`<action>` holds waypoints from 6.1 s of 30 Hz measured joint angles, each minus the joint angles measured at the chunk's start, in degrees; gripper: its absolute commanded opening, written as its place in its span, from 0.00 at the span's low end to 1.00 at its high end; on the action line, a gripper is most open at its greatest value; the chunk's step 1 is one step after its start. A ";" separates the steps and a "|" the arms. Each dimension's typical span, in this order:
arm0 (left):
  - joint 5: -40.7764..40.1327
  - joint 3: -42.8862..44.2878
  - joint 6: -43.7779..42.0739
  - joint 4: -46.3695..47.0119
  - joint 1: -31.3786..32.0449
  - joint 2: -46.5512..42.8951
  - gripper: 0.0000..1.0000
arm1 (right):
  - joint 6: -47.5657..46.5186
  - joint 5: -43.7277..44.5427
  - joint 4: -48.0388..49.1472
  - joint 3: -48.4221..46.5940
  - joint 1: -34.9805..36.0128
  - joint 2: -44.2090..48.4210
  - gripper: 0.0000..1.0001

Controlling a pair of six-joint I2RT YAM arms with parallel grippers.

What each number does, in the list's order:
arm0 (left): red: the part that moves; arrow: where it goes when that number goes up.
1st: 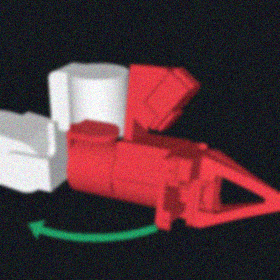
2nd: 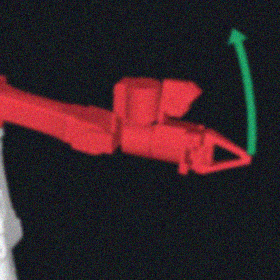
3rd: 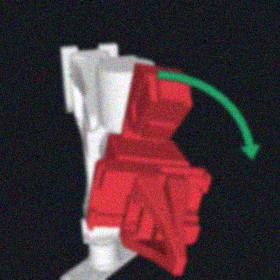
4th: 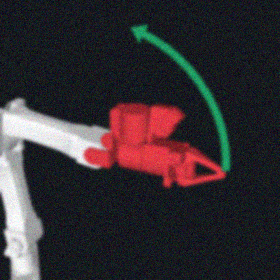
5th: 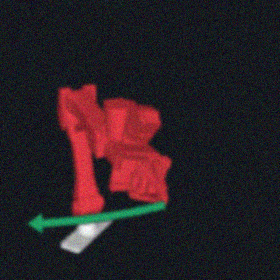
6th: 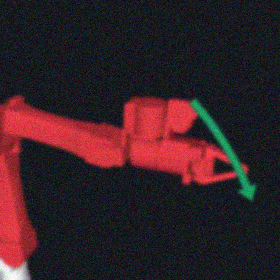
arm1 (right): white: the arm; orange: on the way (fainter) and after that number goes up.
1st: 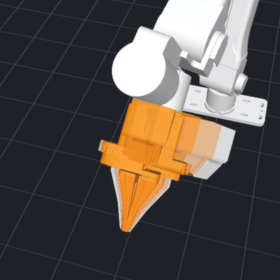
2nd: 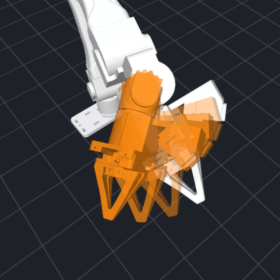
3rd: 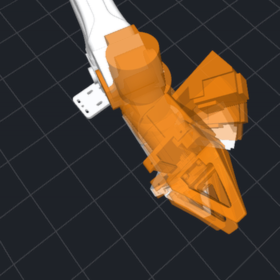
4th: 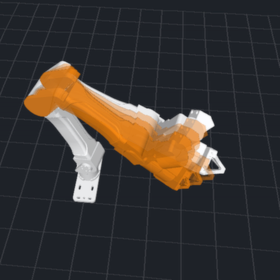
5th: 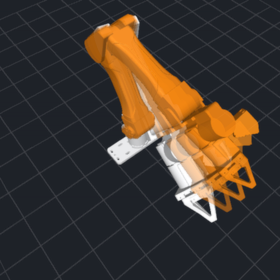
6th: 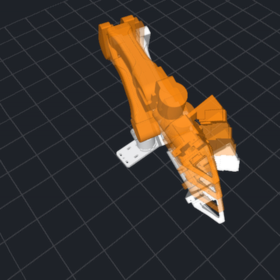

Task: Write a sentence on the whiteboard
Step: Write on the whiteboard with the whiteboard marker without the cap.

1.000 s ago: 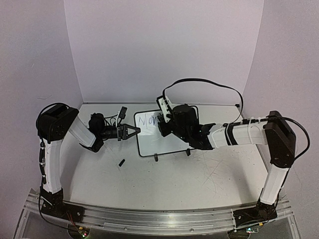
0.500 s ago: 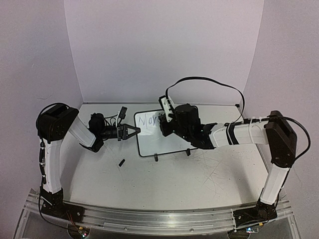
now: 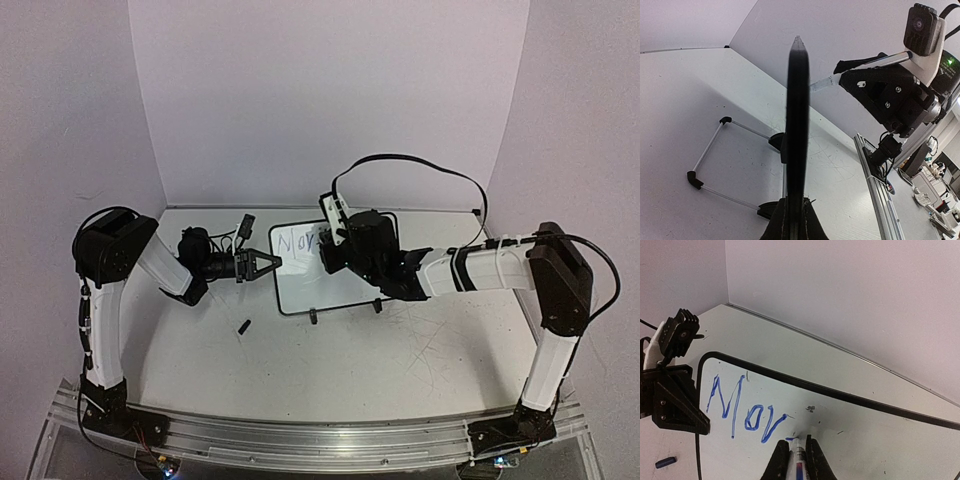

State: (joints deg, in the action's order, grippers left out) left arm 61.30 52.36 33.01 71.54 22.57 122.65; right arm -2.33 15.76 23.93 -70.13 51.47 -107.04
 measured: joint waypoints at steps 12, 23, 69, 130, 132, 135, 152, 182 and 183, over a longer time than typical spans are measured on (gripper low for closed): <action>-0.17 0.00 0.01 -0.05 0.00 0.00 0.00 | 0.08 2.27 0.20 -0.55 -0.03 0.00 0.00; -0.02 0.00 0.02 -0.13 -0.01 0.00 0.00 | -0.60 2.70 0.52 -3.17 -0.53 -0.77 0.00; 0.00 -0.45 -0.54 -0.54 0.00 -0.63 0.00 | 1.02 -7.77 7.81 9.43 -0.73 11.25 0.00; -6.51 -2.67 -11.47 -15.90 1.25 -8.59 0.00 | -3.86 -7.85 -3.77 8.46 -5.97 12.33 0.00; -6.51 -2.67 -11.57 -15.98 1.25 -8.59 0.00 | -3.93 -7.78 -3.81 8.46 -6.06 12.33 0.00; -6.51 -2.67 -11.58 -15.99 1.25 -8.59 0.00 | -4.01 -7.72 -3.54 8.46 -6.06 12.33 0.00; -6.56 -2.64 -11.76 -16.06 1.29 -8.59 0.00 | -6.11 -14.56 -1.57 6.36 -4.14 8.05 0.00; -7.51 -2.62 -12.36 -17.59 1.72 -9.31 0.00 | -7.88 -18.17 -2.20 2.19 2.27 0.35 0.00; -7.55 -2.62 -12.43 -17.68 1.75 -9.35 0.00 | -7.91 -18.13 -2.18 2.19 2.27 0.35 0.00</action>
State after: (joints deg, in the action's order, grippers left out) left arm 53.75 49.74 20.58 53.87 24.31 113.30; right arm -10.24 -2.37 21.75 -67.94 53.74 -106.69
